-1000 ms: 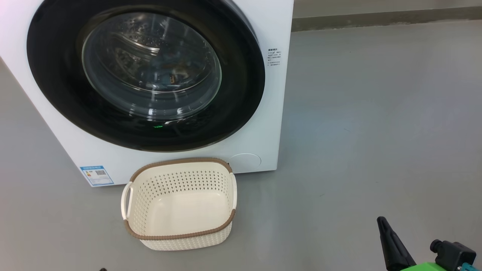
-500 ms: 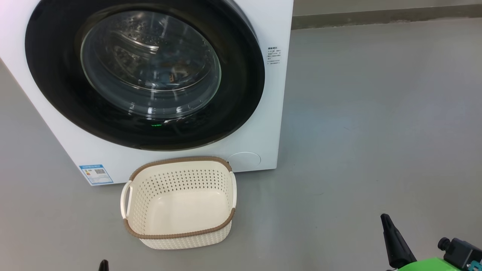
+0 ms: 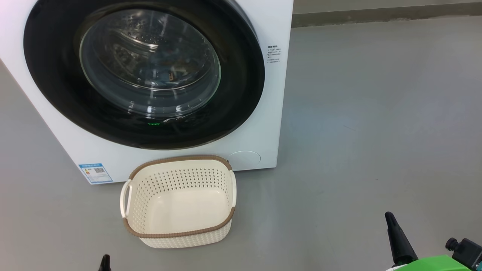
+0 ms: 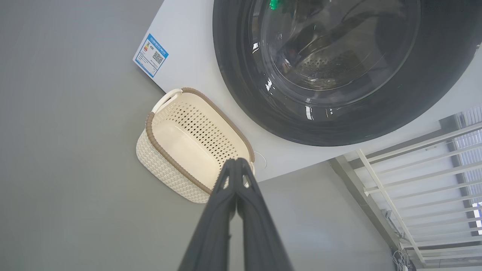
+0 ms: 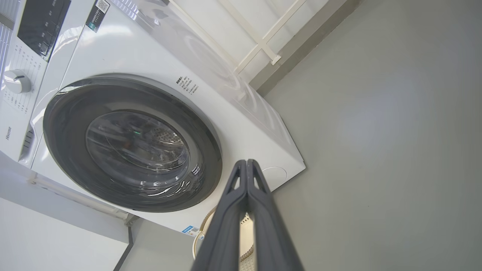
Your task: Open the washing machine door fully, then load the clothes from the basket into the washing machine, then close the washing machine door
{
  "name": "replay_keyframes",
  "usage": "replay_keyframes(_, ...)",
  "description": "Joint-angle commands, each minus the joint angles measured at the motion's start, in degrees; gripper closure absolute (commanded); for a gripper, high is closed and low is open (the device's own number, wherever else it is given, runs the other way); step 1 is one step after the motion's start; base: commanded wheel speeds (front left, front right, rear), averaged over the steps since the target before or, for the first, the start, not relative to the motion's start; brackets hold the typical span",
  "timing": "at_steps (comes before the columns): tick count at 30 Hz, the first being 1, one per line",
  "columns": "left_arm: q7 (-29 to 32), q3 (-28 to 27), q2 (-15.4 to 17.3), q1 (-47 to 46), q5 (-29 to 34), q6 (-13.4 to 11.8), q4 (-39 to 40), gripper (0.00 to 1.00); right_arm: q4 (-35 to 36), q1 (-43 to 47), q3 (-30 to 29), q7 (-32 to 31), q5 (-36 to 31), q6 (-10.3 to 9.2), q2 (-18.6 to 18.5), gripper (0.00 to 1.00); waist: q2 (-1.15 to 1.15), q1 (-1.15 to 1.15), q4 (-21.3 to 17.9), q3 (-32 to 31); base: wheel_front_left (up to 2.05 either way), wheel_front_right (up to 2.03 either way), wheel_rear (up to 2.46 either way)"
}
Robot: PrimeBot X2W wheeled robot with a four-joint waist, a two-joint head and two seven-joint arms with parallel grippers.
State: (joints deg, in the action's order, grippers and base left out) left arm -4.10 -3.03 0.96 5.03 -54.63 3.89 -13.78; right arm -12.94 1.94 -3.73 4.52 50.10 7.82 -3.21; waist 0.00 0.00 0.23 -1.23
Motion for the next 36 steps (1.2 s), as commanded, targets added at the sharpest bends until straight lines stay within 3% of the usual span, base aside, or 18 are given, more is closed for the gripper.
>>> replay_keyframes(1,0.36,-1.33,1.04,-2.97,-1.58,0.53,1.04,1.00,1.20,-3.09,0.36,-0.50,1.90,-0.16,-0.20,1.00,0.00,0.00,-0.01,0.03,0.00,0.00,0.00)
replay_keyframes(36,6.08,-2.53,1.53,-7.58,-21.69,2.24,0.30,1.00,-0.07,-5.89,-1.30,-6.29,24.43,-0.26,0.01,1.00,0.00,0.00,-0.13,0.80,0.00,0.00,0.00)
